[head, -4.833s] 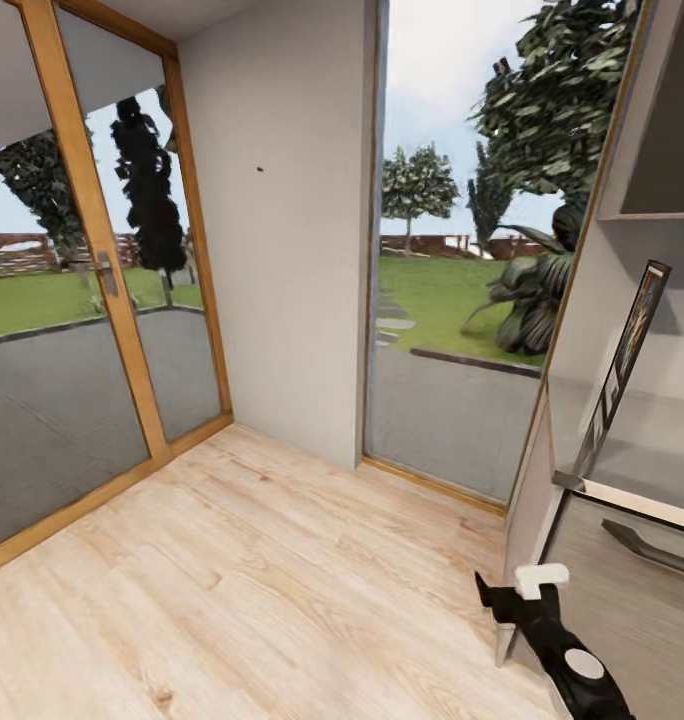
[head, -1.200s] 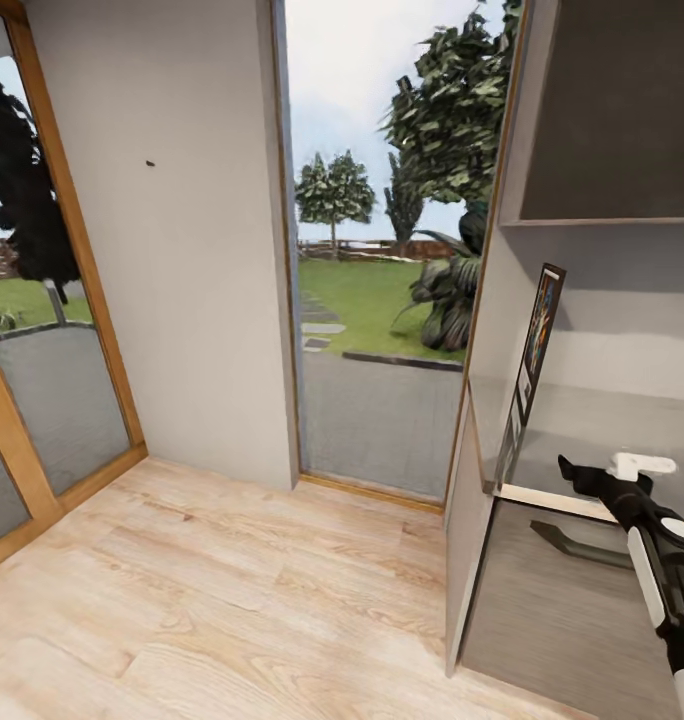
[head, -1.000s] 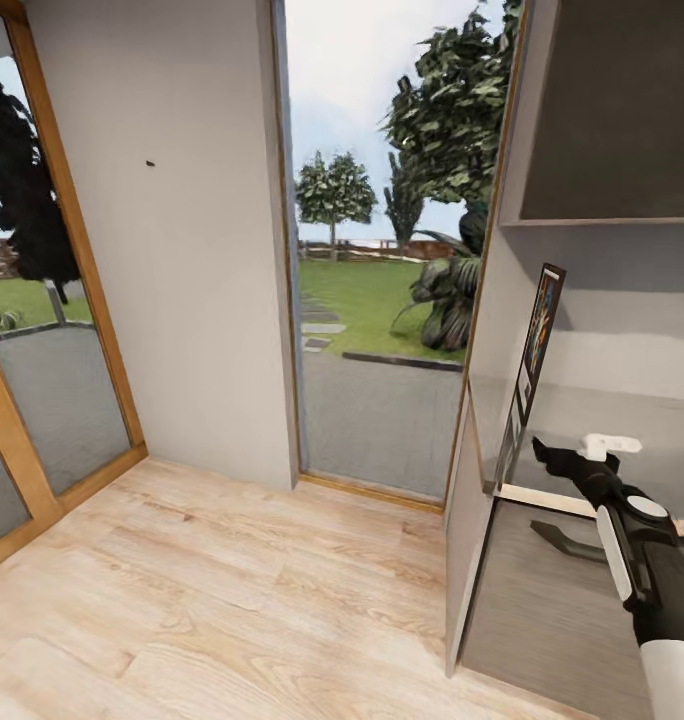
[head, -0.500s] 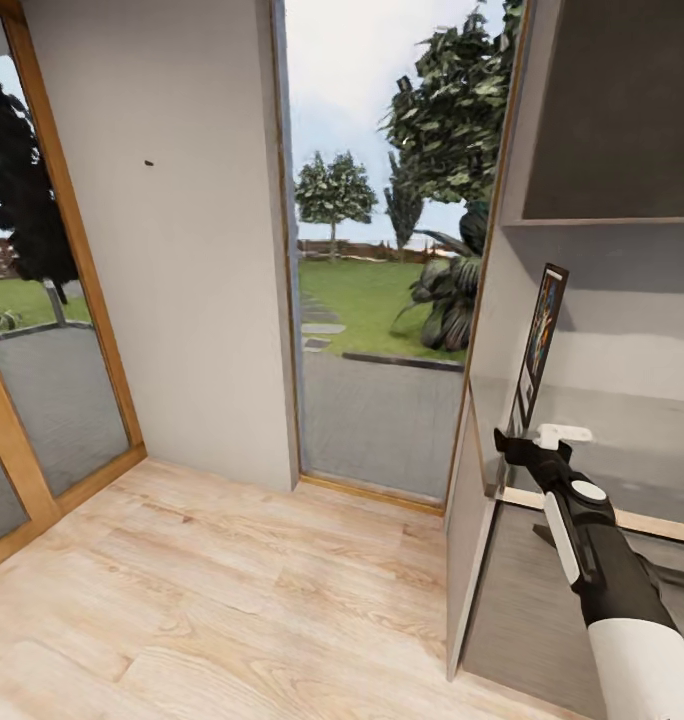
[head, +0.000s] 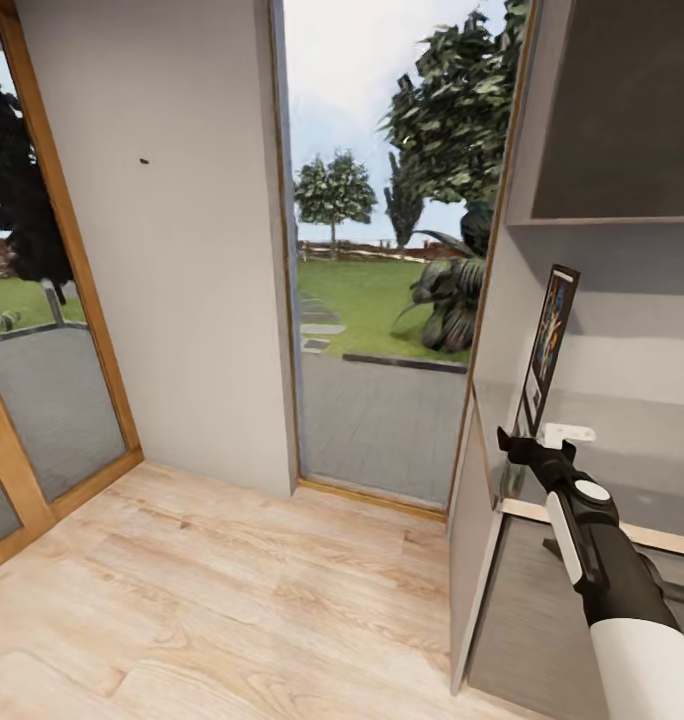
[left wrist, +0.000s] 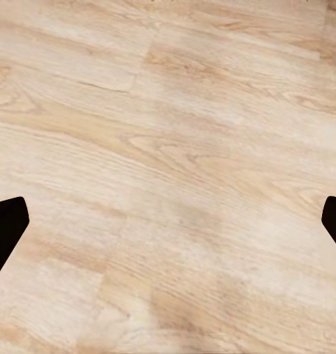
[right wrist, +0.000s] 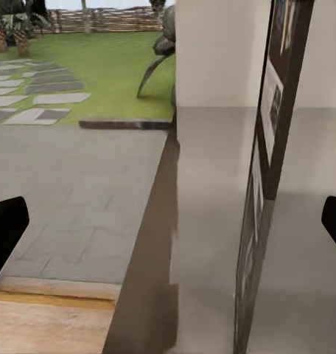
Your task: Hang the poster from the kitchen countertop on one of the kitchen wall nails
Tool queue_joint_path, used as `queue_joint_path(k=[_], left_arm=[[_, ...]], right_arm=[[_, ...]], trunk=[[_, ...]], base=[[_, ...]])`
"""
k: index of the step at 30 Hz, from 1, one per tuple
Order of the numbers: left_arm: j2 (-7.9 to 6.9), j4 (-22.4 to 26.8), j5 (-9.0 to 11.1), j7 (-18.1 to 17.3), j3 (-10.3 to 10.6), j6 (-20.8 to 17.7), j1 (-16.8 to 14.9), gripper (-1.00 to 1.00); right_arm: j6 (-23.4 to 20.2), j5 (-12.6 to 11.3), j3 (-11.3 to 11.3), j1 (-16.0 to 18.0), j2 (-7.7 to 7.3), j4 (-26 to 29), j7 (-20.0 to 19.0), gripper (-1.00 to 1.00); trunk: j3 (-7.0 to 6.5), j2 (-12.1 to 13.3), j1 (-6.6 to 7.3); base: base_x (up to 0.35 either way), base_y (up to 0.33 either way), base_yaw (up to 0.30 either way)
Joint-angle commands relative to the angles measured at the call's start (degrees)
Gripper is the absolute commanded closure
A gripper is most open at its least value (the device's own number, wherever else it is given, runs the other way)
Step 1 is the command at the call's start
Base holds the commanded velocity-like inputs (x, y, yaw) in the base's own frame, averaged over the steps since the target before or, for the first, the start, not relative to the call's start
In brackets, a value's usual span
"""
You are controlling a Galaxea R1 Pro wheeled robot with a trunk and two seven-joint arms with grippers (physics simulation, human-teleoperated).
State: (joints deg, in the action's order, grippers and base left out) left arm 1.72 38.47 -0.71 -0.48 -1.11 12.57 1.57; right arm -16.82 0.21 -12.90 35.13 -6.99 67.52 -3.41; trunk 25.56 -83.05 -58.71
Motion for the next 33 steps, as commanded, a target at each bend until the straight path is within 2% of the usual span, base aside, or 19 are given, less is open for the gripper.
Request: queue_joint_path(k=[1,4,15,33], left_arm=[[0.03,0.06,-0.08,-0.05,-0.12,0.09,0.01,-1.00],[0.03,0.08,-0.08,-0.05,-0.12,0.09,0.01,-1.00],[0.03,0.13,-0.08,-0.02,-0.12,0.02,0.01,-1.00],[0.03,0.19,-0.12,0.04,-0.12,-0.06,0.01,-1.00]], right_arm=[[-0.32,0.01,-0.49,0.01,-0.04,0.11,-0.34,-1.00],[-0.34,0.10,-1.50,0.02,-0.11,0.11,-0.33,-1.00],[-0.32,0.24,-2.44,-0.22,-0.38,-0.23,-0.27,-1.00],[-0.26,0.32,-2.67,-0.36,-0.52,-0.42,-0.16,-1.00]], trunk=[[0.05,-0.03,-0.01],[0.05,-0.03,-0.01],[0.05,-0.03,-0.01],[0.05,-0.03,-0.01]], base=[[0.073,0.000,0.000],[0.102,0.000,0.000],[0.124,-0.007,0.000],[0.114,-0.055,0.000]])
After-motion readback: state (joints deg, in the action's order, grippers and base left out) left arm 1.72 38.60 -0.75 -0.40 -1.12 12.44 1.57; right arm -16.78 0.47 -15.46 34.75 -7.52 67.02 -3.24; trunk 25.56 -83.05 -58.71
